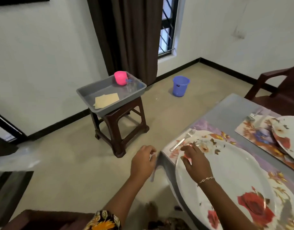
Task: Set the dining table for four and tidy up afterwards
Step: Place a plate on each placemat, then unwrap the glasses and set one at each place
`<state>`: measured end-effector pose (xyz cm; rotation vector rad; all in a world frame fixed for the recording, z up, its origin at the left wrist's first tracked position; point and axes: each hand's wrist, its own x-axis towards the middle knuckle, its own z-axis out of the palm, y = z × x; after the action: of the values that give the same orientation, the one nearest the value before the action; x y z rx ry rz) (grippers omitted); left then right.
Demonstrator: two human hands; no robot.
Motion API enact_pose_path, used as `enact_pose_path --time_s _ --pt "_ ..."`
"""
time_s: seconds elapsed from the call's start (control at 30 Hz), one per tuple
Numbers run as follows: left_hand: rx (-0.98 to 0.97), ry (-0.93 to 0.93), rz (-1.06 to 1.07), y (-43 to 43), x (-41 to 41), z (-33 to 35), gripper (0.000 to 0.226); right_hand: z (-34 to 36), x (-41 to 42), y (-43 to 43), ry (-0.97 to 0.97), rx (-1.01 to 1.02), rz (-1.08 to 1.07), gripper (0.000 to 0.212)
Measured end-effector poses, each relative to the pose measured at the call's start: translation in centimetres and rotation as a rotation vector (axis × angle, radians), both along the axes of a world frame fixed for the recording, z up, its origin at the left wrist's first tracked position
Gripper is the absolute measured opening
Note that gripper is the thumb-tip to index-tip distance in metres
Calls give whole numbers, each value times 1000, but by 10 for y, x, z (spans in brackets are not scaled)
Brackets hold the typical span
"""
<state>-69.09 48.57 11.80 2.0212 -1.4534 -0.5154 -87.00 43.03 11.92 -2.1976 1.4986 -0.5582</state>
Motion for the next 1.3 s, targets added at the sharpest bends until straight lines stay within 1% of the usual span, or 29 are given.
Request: enact_pose_path --time_s 0.1,0.2,0.3,0.57,0.73,0.9,1.1,1.2,1.3 --pt "16 -18 -54 -35 30 -5 20 -2 34 -29 -58 30 -24 28" --pt "34 -49 -103 -73 61 -9 20 -4 67 -59 -53 57 -45 27" --pt "63 -71 -160 -102 91 -12 20 -6 99 -86 -82 80 -115 26" --pt "82 20 -97 -161 158 -2 17 8 170 -132 15 73 -26 27" --pt "101 54 -64 -208 217 1 16 4 229 -175 38 101 24 28" --pt "171 81 -95 -267 297 -16 13 -6 303 -236 53 117 -11 27" --pt "119 70 -84 -336 391 -28 14 -8 384 -311 146 194 3 27" --pt "158 51 -105 -358 423 -40 15 -12 411 -341 113 236 -51 24" --pt "205 76 -119 -376 440 -49 17 -20 422 -363 78 288 -107 19"
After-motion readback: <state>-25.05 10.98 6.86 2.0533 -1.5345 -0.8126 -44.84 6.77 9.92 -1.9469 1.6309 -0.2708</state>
